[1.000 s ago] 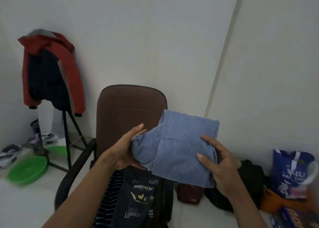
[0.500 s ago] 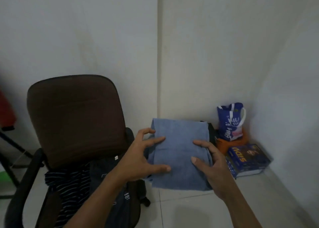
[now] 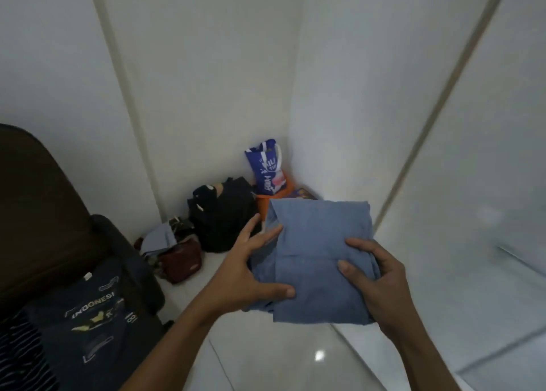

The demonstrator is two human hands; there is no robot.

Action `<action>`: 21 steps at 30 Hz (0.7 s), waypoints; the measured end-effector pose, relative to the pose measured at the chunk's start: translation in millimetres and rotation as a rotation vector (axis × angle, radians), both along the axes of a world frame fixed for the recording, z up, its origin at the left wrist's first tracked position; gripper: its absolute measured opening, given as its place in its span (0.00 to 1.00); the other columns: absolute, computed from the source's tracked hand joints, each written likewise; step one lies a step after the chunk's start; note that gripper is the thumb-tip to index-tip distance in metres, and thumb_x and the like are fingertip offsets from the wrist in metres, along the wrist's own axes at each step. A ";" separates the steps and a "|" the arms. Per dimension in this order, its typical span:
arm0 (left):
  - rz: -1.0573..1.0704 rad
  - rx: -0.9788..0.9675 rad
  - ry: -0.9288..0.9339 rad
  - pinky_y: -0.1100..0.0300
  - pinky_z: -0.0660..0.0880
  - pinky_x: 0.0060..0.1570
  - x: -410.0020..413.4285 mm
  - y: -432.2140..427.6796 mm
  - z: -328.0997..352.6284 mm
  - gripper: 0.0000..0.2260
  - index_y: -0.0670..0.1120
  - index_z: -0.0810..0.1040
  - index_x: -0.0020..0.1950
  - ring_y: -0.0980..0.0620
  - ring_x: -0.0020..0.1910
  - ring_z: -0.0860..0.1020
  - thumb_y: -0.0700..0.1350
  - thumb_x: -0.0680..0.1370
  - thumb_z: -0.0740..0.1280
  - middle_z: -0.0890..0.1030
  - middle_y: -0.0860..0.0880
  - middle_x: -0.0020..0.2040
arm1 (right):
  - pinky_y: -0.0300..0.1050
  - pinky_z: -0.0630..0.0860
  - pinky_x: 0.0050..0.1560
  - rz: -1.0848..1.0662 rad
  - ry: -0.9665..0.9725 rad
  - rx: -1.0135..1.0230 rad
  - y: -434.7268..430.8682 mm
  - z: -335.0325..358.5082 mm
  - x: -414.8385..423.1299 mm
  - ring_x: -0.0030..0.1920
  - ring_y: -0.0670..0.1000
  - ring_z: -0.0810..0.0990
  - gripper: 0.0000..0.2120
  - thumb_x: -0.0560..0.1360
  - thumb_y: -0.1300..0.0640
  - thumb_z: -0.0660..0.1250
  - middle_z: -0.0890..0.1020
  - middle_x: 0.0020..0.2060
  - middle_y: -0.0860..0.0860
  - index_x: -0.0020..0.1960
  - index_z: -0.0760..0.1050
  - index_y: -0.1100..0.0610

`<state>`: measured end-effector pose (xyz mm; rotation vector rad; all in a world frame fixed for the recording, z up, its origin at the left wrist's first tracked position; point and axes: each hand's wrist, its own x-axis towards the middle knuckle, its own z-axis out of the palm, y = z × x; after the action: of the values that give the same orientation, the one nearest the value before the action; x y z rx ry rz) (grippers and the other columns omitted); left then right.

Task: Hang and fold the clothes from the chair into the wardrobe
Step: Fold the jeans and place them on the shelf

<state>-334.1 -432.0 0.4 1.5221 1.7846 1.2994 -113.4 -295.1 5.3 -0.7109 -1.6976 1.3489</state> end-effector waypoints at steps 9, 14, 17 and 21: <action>-0.588 0.178 0.091 0.83 0.61 0.58 244.8 51.2 41.2 0.39 0.60 0.74 0.68 0.82 0.67 0.54 0.53 0.60 0.84 0.50 0.62 0.78 | 0.36 0.81 0.47 -0.595 0.000 0.051 -87.5 29.5 276.3 0.52 0.41 0.82 0.20 0.66 0.52 0.76 0.83 0.53 0.39 0.57 0.81 0.50; -0.863 0.193 0.100 0.80 0.66 0.57 376.4 80.3 53.0 0.44 0.63 0.71 0.69 0.79 0.67 0.56 0.63 0.55 0.83 0.48 0.74 0.75 | 0.37 0.80 0.46 -0.881 0.132 -0.029 -129.0 29.7 390.6 0.53 0.40 0.81 0.12 0.73 0.47 0.66 0.82 0.53 0.34 0.55 0.82 0.43; -0.993 0.221 0.092 0.75 0.67 0.61 457.3 97.9 50.3 0.46 0.62 0.68 0.72 0.70 0.71 0.60 0.66 0.57 0.81 0.50 0.74 0.75 | 0.34 0.79 0.45 -1.032 0.157 -0.036 -142.5 30.3 456.3 0.54 0.39 0.80 0.13 0.75 0.48 0.64 0.80 0.55 0.33 0.56 0.81 0.45; -1.145 0.267 0.015 0.83 0.61 0.56 572.1 121.6 46.5 0.45 0.57 0.67 0.74 0.82 0.66 0.55 0.61 0.61 0.82 0.48 0.81 0.70 | 0.42 0.79 0.55 -1.216 0.085 0.002 -147.9 34.6 556.1 0.58 0.42 0.79 0.11 0.79 0.52 0.65 0.79 0.59 0.37 0.58 0.81 0.47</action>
<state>238.0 -310.4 46.9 2.1596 0.4698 0.8907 442.7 -443.1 40.0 -1.3410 -0.8467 0.4791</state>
